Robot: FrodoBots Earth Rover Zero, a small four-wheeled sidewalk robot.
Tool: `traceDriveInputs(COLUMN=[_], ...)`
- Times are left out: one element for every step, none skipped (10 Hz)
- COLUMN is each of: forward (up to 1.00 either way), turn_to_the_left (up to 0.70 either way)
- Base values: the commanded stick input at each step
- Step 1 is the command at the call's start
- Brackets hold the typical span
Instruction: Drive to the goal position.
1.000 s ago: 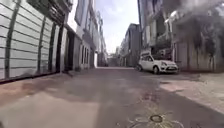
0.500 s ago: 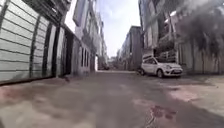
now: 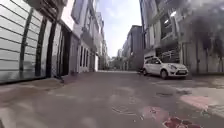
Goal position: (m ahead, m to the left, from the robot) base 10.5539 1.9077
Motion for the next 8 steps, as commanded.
traceDriveInputs(forward=[1.0,1.0,1.0,1.0,1.0,1.0,1.0,1.0], turn_to_the_left=[0.06,0.06,0.06,0.06,0.06,0.06,0.06,0.06])
